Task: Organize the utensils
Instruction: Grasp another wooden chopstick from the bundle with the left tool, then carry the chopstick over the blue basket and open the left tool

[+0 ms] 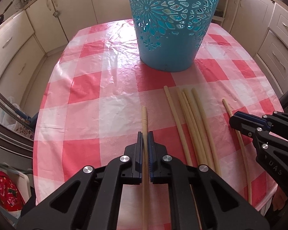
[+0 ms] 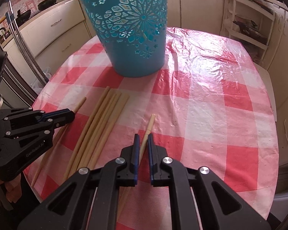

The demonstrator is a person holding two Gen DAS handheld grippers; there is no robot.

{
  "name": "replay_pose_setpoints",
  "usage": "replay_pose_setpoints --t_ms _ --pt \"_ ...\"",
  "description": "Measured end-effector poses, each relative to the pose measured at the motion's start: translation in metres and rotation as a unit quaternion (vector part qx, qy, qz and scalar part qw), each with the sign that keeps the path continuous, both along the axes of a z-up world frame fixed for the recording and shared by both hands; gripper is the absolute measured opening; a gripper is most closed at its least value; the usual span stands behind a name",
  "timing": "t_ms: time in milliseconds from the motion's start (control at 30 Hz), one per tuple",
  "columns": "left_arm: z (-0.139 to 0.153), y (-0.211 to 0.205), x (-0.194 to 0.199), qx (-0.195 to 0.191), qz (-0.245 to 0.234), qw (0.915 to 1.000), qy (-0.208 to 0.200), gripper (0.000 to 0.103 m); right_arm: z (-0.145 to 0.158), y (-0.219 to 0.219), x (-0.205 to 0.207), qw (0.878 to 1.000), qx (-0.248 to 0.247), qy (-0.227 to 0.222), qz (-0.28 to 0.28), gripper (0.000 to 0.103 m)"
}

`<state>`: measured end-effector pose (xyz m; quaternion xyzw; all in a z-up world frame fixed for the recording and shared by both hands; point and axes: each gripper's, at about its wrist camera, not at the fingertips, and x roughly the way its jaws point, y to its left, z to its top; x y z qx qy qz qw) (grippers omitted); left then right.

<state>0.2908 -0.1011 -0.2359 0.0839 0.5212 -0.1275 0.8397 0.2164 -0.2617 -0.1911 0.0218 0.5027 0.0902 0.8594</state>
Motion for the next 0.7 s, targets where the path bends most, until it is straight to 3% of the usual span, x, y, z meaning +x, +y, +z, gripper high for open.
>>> replay_pose_setpoints --t_ms 67,233,367,467,567,700 --pt "0.002 0.007 0.0 -0.022 -0.002 0.9997 0.013 0.005 -0.001 0.001 -0.002 1.0 -0.004 -0.006 0.004 0.008" --pt "0.037 0.039 -0.004 -0.124 -0.003 0.9922 0.013 0.005 -0.005 -0.004 -0.008 0.999 0.018 -0.036 -0.001 0.008" --pt "0.094 0.06 -0.007 -0.208 -0.015 0.9774 -0.032 0.005 -0.006 -0.003 -0.01 0.999 0.018 -0.047 -0.003 0.008" --pt "0.141 0.064 -0.005 -0.251 -0.023 0.9643 -0.081 0.005 -0.006 -0.003 -0.011 0.999 0.019 -0.048 -0.004 0.008" --pt "0.181 0.056 0.006 -0.275 -0.029 0.9522 -0.129 0.005 -0.005 -0.003 -0.012 0.999 0.021 -0.048 -0.005 0.008" --pt "0.211 0.036 0.031 -0.284 -0.015 0.9413 -0.182 0.005 -0.005 -0.004 -0.012 0.999 0.024 -0.049 -0.005 0.008"
